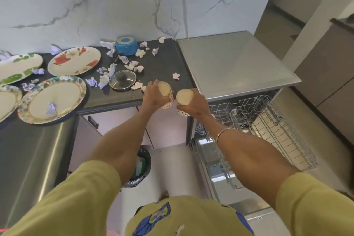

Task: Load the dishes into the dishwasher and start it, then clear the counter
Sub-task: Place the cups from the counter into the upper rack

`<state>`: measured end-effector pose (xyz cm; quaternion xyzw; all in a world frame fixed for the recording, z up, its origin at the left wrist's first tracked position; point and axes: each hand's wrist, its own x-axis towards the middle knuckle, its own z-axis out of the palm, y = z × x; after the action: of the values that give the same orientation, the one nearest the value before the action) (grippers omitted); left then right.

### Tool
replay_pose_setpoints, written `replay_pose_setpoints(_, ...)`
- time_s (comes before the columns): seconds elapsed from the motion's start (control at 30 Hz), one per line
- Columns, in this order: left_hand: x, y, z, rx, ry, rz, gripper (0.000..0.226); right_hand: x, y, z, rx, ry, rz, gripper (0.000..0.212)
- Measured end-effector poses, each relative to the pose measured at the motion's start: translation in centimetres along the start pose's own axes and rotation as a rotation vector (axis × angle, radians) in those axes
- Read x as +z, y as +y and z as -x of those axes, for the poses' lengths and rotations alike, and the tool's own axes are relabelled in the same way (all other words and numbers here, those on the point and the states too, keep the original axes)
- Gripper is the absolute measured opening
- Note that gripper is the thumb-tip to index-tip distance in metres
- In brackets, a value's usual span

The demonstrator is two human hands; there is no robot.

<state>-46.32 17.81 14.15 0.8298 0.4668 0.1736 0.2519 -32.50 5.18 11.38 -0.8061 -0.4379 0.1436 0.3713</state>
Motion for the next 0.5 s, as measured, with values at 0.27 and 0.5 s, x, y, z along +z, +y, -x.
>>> replay_pose_setpoints(0.27,4.8,4.1,11.0,-0.076,0.035,0.03,0.088,-4.8,6.4,8.0,0.002,-0.141,0.057,0.087)
replay_pose_setpoints(0.5,8.2,6.2,20.1,-0.104,-0.032,-0.026,0.084,-7.1,10.9,15.2,0.042,-0.249,0.083,0.091)
